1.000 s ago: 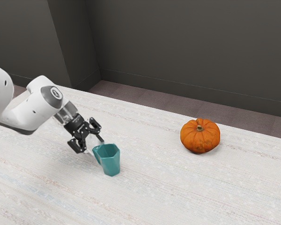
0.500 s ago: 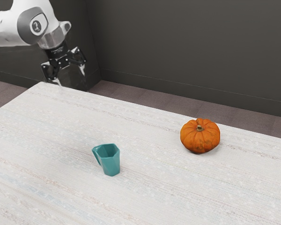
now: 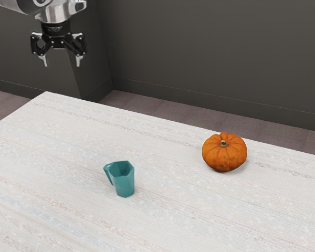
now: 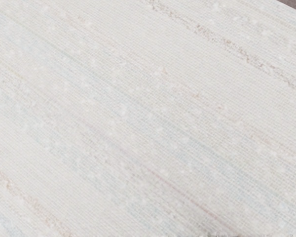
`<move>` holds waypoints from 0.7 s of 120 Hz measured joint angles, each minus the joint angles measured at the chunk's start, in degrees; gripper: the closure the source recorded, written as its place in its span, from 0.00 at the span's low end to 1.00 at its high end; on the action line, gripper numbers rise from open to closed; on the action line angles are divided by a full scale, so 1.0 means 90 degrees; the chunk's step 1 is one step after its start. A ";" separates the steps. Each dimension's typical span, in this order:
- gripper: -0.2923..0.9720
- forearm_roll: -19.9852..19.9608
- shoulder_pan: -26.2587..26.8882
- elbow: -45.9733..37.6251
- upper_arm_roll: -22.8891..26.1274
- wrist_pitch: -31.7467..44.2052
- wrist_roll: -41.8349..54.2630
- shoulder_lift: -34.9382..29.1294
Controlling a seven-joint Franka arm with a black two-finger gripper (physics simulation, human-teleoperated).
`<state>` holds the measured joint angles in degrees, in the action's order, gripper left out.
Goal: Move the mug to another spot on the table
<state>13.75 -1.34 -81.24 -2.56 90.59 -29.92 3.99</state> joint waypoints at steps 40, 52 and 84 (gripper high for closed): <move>0.23 0.0033 0.0110 0.0000 0.0001 -0.0156 0.0562 0.0000; 0.23 0.0035 0.0089 0.0000 0.0001 -0.0170 0.0679 0.0000; 0.23 0.0037 0.0094 0.0000 0.0001 -0.0187 0.0911 0.0000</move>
<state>14.09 -0.50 -81.23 -2.55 88.91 -21.72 3.99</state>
